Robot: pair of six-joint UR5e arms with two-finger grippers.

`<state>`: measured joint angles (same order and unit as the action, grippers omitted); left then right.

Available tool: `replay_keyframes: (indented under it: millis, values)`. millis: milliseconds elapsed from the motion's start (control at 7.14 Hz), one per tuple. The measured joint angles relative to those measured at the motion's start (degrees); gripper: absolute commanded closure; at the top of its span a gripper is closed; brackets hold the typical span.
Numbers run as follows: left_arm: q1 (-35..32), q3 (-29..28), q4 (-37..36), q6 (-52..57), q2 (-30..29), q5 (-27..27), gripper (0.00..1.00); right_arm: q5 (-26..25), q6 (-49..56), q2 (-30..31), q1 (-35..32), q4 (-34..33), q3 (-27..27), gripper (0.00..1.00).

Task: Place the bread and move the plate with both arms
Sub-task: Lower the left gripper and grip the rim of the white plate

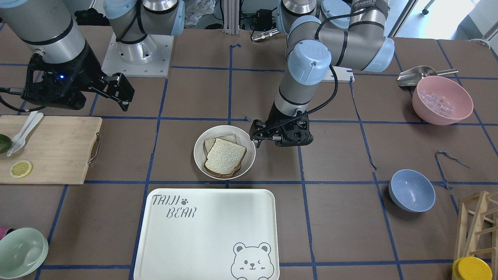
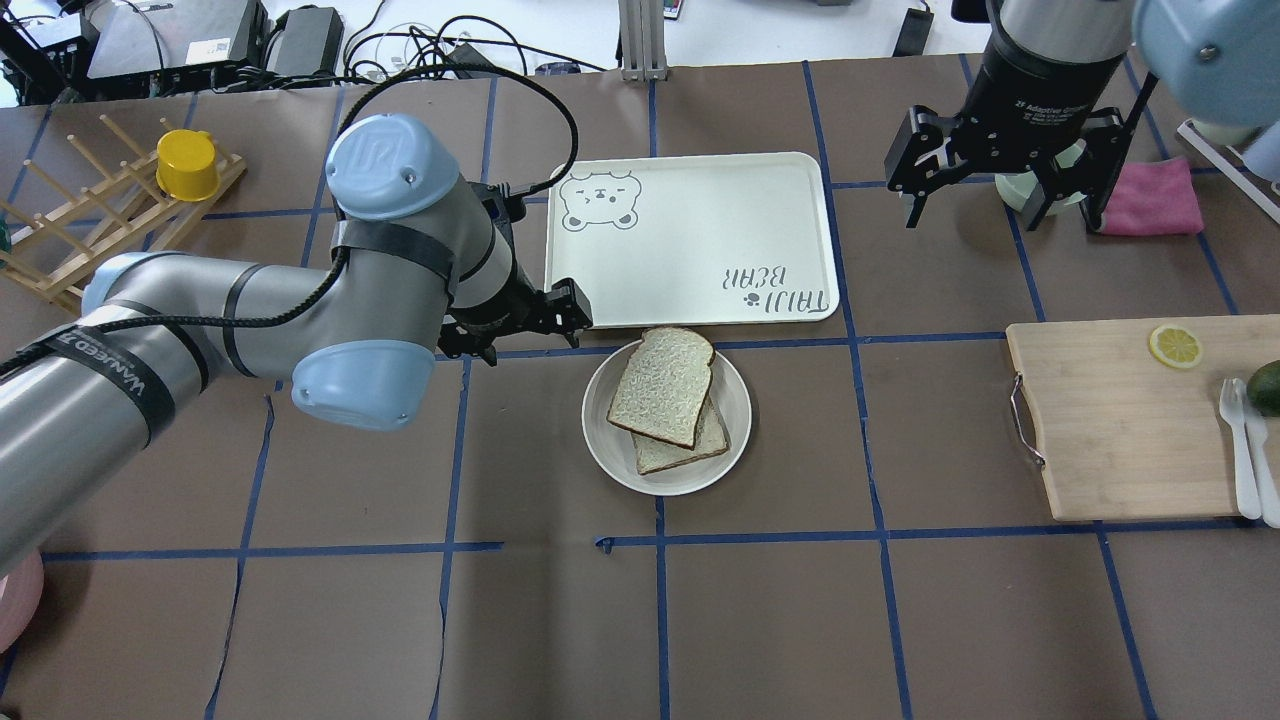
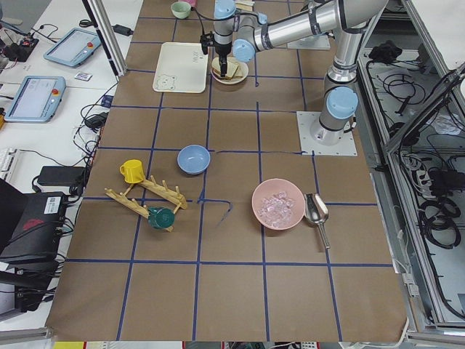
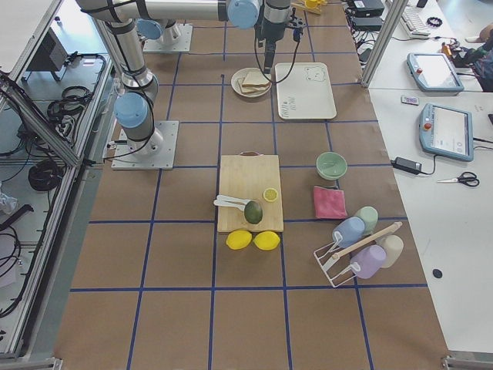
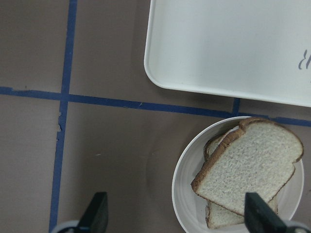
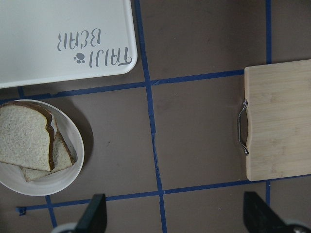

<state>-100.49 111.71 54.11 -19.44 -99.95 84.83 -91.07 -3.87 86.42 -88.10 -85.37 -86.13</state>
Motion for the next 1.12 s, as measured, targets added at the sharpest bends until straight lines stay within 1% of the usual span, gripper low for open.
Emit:
replay_keyframes:
  millis: [280, 560, 1120]
  values:
    - [-1.43, 1.93, -4.82, -1.95, -2.54, 0.74, 0.05, -0.02, 0.40, -0.02, 0.03, 0.16, 0.00, 0.00]
    - [-3.21, 2.51, -5.97, -4.14, -4.59, 0.99, 0.05, -0.01, 0.51, -0.01, 0.03, 0.47, -0.09, 0.00]
    - [-3.49, 3.41, -8.14, -4.25, -8.14, 1.17, 0.06, 0.13, 0.62, 0.85, -0.23, 0.39, -0.49, 0.00]
